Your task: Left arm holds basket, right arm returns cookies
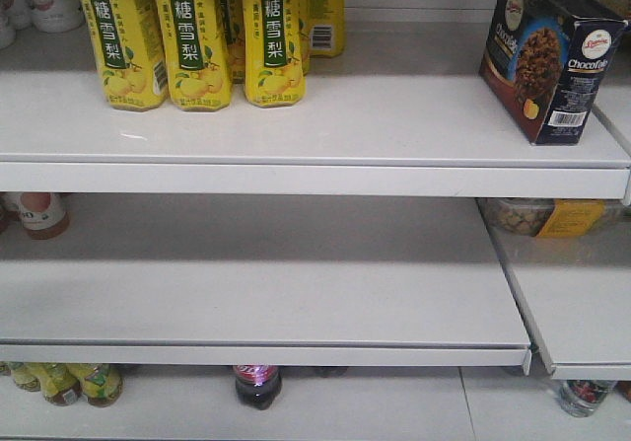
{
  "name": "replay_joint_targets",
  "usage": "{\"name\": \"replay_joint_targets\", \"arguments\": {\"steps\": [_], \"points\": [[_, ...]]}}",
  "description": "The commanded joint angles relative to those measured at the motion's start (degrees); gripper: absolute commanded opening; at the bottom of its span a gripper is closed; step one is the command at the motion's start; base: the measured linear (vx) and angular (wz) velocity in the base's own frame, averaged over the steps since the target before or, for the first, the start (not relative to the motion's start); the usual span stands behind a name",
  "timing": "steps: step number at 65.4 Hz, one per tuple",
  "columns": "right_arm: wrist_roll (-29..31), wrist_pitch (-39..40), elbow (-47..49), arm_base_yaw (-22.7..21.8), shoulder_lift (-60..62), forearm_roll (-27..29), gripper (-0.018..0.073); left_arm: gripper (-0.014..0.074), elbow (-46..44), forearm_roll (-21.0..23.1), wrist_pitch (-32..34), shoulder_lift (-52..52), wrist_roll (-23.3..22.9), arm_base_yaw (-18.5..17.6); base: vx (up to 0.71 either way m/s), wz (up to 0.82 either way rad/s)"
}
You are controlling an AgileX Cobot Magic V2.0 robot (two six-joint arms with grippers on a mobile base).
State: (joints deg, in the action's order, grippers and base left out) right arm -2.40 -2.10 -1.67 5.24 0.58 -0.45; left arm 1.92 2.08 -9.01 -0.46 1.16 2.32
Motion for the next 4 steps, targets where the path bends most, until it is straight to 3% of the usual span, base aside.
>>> {"name": "replay_joint_targets", "arguments": {"steps": [1, 4], "points": [[0.3, 4.0, -0.1, -0.2, 0.7, 0.1, -0.0008, -0.0006, -1.6, -0.6, 5.9, -1.0, 1.0, -0.2, 0.00, 0.00], [0.3, 4.0, -0.1, -0.2, 0.7, 0.1, -0.0008, -0.0006, -1.6, -0.6, 5.9, -1.0, 1.0, -0.2, 0.00, 0.00]]}}
